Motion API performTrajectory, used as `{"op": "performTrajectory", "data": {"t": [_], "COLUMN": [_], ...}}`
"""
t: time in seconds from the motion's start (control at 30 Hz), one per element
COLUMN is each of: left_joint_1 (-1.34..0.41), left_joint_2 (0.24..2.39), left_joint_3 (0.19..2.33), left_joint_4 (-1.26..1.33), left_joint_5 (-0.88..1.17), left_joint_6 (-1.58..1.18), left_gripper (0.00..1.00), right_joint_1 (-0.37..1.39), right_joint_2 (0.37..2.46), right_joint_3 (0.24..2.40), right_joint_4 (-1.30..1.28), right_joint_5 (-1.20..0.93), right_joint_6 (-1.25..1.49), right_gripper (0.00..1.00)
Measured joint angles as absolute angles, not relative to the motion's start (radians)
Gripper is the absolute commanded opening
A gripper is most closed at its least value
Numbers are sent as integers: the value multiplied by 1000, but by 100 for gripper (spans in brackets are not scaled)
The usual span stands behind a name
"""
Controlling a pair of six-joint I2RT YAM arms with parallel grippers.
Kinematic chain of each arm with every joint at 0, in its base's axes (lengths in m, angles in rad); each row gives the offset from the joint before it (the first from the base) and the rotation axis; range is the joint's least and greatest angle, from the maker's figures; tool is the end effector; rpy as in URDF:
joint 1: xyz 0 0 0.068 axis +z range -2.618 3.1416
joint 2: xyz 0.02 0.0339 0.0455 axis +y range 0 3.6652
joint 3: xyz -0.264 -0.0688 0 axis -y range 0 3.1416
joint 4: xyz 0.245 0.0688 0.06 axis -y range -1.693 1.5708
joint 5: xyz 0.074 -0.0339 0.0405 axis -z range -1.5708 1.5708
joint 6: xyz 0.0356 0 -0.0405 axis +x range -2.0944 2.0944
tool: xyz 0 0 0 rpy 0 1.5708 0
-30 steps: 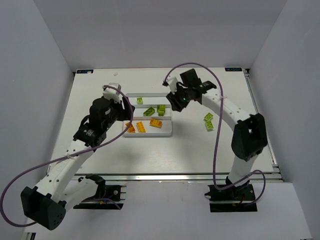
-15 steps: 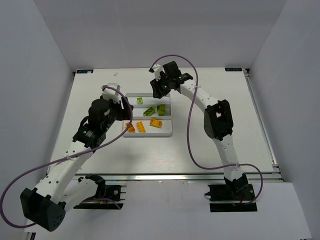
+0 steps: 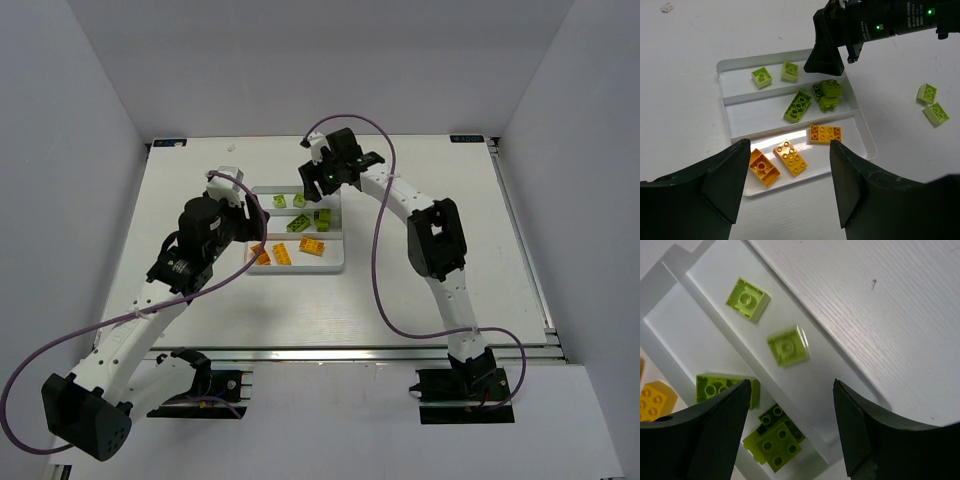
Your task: Sort the legos into containers by color
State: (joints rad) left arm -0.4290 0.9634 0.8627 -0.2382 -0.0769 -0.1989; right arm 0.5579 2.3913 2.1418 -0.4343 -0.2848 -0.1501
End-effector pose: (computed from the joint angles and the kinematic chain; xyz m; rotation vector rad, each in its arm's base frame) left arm 0.2034 -0.0900 0.3289 0.1688 1.9168 -0.3501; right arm 0.4606 0.2992 0.2228 -0.9329 2.0779 0.5377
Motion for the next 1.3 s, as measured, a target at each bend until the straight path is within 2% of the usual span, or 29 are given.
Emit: {"op": "performTrajectory", "data": {"t": [0.1,0.13,0.2,0.27,0.3,0.37,0.4,0.43,0.47,0.63,0.93,1.13,1.3], "left_joint_1": [-429,-429,-429,-429,-429,-429,-429,-429,-429,-429,-429,-429,-429], "left_joint_2": [964,964,964,964,964,963,963,963,963,959,957,957,957], "left_joint_3": [863,863,863,863,863,863,863,863,863,863,863,863,863], "left_joint_4": [-237,-236,-234,-234,-233,-231,-231,-231,-231,-231,-231,-231,-231], "left_joint_5": [-55,-46,-26,0,13,35,45,53,62,88,94,94,94], "left_joint_6": [-199,-199,-199,-199,-199,-200,-200,-200,-200,-203,-203,-203,-203], "left_gripper": [72,72,70,70,70,70,70,70,71,72,72,72,72], "right_joint_1": [551,545,528,498,475,424,395,361,333,229,203,202,196], "right_joint_2": [2283,2213,2046,1900,1831,1731,1694,1661,1636,1649,1885,1921,1936], "right_joint_3": [1977,1881,1685,1570,1531,1491,1474,1447,1416,1295,1355,1355,1355], "right_joint_4": [-399,-392,-371,-386,-392,-400,-404,-402,-408,-464,-542,-547,-544], "right_joint_5": [-271,-263,-241,-234,-232,-225,-217,-212,-204,-150,-113,-50,-23], "right_joint_6": [-137,-131,-119,-115,-113,-114,-116,-122,-129,-182,-315,-388,-414], "right_gripper": [43,31,22,20,22,42,59,87,89,89,85,85,80]}}
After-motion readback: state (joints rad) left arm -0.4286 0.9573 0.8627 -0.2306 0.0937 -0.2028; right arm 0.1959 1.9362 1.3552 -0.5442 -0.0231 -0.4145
